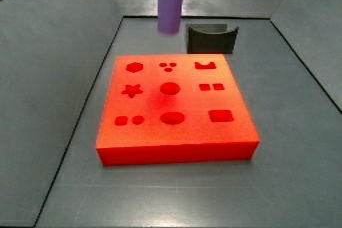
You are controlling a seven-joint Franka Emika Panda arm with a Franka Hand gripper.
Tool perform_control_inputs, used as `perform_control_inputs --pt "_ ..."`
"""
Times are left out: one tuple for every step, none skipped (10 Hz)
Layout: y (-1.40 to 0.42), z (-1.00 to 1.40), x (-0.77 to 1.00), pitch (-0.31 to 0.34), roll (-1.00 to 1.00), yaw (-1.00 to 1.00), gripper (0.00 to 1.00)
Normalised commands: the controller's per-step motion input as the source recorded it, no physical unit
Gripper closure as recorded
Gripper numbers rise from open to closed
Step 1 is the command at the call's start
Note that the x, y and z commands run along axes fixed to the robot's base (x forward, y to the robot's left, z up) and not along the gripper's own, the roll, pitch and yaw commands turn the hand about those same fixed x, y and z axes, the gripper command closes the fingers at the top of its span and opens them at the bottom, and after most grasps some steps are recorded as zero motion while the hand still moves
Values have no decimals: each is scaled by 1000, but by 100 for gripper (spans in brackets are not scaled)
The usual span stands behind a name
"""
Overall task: Pick up the round object. Move up. Place the round object on the fixture. Regrasp the round object. Move to above the board. Insert the round object.
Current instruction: Insert the round object.
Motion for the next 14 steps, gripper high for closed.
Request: perform_control_inputs --pt "34 -886 14 0 -146 0 100" --pt "17 -860 14 0 -159 0 100" --pt "0 -789 31 0 -183 0 100" --pt "0 -711 11 -7 -214 -6 100" --pt "0 -666 0 -13 -241 -43 100" --pt "60 -603 0 -24 -273 -40 100" --pt "29 -400 0 0 -233 -23 100" --pt "23 -343 0 0 -226 -23 100" --pt "0 -309 0 0 -241 -20 100" --pt "0 -357 117 0 -220 0 100" --pt "0 -457 31 0 -191 0 100" --pt "0 -589 0 -29 -189 -6 100" --pt "0 -603 0 -26 -166 0 100" --pt "0 -574 0 -40 -129 -3 100"
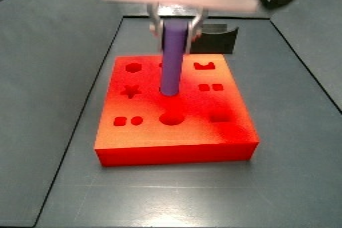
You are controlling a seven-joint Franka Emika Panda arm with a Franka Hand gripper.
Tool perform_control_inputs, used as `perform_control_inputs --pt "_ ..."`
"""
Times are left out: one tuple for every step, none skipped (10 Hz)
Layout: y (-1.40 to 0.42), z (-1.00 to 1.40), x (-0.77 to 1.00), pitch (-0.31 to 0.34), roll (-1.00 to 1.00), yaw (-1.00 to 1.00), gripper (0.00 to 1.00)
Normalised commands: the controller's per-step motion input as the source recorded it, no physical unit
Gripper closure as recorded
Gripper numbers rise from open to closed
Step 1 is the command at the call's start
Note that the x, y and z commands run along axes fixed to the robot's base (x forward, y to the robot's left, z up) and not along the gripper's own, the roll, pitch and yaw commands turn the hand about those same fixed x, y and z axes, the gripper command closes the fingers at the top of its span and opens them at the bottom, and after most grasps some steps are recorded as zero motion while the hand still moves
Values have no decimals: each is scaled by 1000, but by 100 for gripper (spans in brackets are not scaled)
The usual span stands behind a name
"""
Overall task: Pick up the round object. Move up. Place the round object on the fixture. Regrasp the round object. Move to above the board. Insert the round object.
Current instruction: Insert the round object.
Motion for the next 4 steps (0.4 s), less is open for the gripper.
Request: perform_control_inputs --pt "0 -497 0 -51 -90 0 100" --pt "0 -131 -109 -147 -77 0 100" --pt "0 -34 0 0 0 0 100" --pt "0 0 0 0 0 0 100"
